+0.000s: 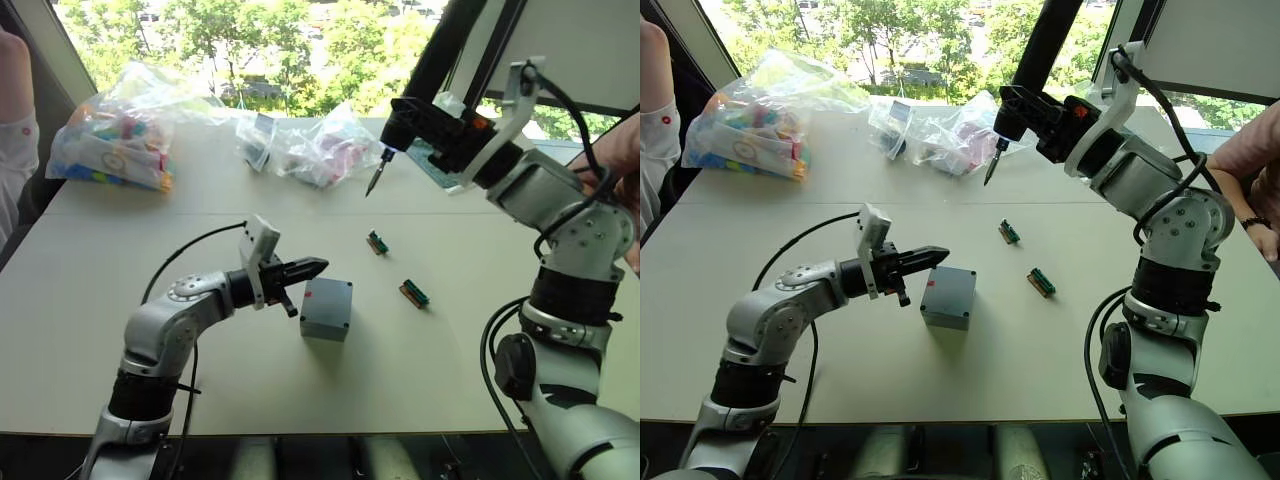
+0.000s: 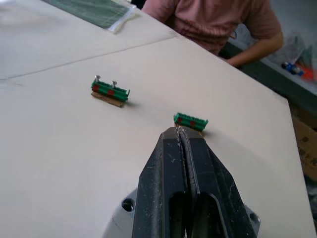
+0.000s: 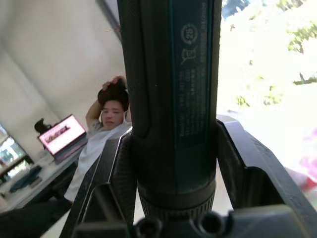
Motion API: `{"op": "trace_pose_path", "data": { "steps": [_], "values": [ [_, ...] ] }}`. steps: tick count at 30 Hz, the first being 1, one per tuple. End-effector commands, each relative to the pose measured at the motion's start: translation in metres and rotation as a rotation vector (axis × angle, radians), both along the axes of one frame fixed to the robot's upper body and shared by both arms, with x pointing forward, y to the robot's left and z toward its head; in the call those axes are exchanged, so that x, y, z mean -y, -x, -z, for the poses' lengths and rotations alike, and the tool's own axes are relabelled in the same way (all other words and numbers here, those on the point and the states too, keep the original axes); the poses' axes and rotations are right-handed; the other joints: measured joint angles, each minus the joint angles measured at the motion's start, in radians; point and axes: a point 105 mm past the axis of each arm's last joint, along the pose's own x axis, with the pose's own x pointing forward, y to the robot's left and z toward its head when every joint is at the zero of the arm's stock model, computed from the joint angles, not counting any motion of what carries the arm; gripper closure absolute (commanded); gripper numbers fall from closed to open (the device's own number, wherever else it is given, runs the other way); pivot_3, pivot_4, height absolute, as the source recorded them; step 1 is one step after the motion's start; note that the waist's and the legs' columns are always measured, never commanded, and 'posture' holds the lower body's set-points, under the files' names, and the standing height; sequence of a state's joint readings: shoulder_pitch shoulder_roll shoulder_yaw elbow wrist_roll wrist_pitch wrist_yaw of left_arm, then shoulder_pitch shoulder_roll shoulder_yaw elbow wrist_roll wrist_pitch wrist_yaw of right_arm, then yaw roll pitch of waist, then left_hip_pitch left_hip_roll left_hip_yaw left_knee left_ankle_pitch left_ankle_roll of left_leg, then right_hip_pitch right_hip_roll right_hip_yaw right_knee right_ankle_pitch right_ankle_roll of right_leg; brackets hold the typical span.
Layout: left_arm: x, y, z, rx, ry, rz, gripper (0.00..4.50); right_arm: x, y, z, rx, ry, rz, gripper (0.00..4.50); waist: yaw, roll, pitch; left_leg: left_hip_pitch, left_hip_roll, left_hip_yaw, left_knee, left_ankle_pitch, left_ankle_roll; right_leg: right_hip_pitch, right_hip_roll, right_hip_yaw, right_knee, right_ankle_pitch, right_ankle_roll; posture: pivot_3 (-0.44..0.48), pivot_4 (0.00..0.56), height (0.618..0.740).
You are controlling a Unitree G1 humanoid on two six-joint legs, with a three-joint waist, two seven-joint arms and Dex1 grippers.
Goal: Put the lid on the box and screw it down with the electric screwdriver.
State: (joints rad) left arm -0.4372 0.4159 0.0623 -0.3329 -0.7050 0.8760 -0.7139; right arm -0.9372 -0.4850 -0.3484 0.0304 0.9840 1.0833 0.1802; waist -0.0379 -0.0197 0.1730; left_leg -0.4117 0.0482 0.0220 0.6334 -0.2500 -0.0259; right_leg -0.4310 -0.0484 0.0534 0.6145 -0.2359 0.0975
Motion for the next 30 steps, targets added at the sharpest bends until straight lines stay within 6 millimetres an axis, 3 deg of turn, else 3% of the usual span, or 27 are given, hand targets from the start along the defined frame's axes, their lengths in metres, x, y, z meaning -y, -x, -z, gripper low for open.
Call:
{"op": "trace_pose_path", "data": {
  "steps": [1, 4, 5, 7, 10, 18, 28, 30],
  "values": [
    [-0.013, 0.005, -0.032, 0.075, -0.005, -0.025, 4.50, 0.021, 0.003, -0.004, -0.105, 0.161, 0.054, 2.64, -0.001, 0.001, 0.000, 0.000, 0.000, 0.000, -0.001, 0.000, 0.000, 0.000, 0.000, 0.000, 0.000, 0.000, 0.000, 0.000, 0.150, 0.740],
    [-0.014, 0.030, -0.038, 0.105, -0.111, 0.090, 4.50, 0.068, 0.009, 0.007, -0.336, 0.276, 0.139, 2.64, 0.000, 0.001, 0.004, -0.005, 0.000, 0.000, 0.000, 0.000, 0.000, -0.005, 0.000, 0.000, 0.000, 0.001, 0.003, 0.000, 0.150, 0.740],
    [-0.013, 0.037, -0.034, 0.106, -0.159, 0.122, 4.50, 0.084, 0.009, 0.017, -0.394, 0.352, 0.205, 2.64, 0.004, 0.001, 0.005, -0.014, 0.000, 0.000, 0.000, 0.000, 0.000, -0.013, 0.000, 0.000, 0.001, 0.002, 0.003, 0.000, 0.150, 0.740],
    [-0.010, 0.048, -0.023, 0.120, -0.258, 0.181, 4.50, 0.111, 0.015, 0.045, -0.517, 0.483, 0.266, 2.64, 0.016, 0.002, 0.005, -0.015, 0.000, 0.001, 0.000, 0.000, 0.000, -0.015, 0.000, 0.000, 0.000, 0.002, 0.003, 0.000, 0.150, 0.740],
    [-0.001, 0.061, -0.015, 0.129, -0.317, 0.268, 4.50, 0.134, 0.031, 0.078, -0.680, 0.521, 0.253, 2.64, 0.023, 0.001, 0.005, -0.015, 0.000, 0.001, -0.001, -0.001, 0.001, -0.014, 0.000, 0.000, -0.003, 0.001, 0.003, 0.000, 0.150, 0.740],
    [0.004, 0.072, -0.002, 0.119, -0.351, 0.313, 4.50, 0.136, 0.065, 0.126, -0.942, 0.478, 0.115, 2.64, 0.017, 0.010, 0.011, -0.014, 0.000, 0.002, 0.005, -0.001, 0.002, -0.014, 0.002, 0.002, 0.002, 0.001, 0.003, 0.000, 0.150, 0.740],
    [-0.007, 0.065, 0.011, 0.084, -0.376, 0.251, 4.50, 0.146, 0.064, 0.156, -1.014, 0.544, 0.144, 2.64, 0.017, 0.009, 0.013, -0.014, 0.000, 0.002, 0.021, 0.000, 0.001, -0.010, 0.002, 0.004, 0.005, 0.005, -0.003, 0.000, 0.150, 0.740],
    [-0.010, 0.061, 0.011, 0.074, -0.363, 0.227, 4.50, 0.147, 0.061, 0.160, -1.003, 0.573, 0.150, 1.64, 0.017, 0.009, 0.013, -0.014, 0.000, 0.002, 0.021, 0.000, 0.001, -0.010, 0.002, 0.004, 0.006, 0.006, -0.002, 0.000, 0.150, 0.740]
  ]
}}
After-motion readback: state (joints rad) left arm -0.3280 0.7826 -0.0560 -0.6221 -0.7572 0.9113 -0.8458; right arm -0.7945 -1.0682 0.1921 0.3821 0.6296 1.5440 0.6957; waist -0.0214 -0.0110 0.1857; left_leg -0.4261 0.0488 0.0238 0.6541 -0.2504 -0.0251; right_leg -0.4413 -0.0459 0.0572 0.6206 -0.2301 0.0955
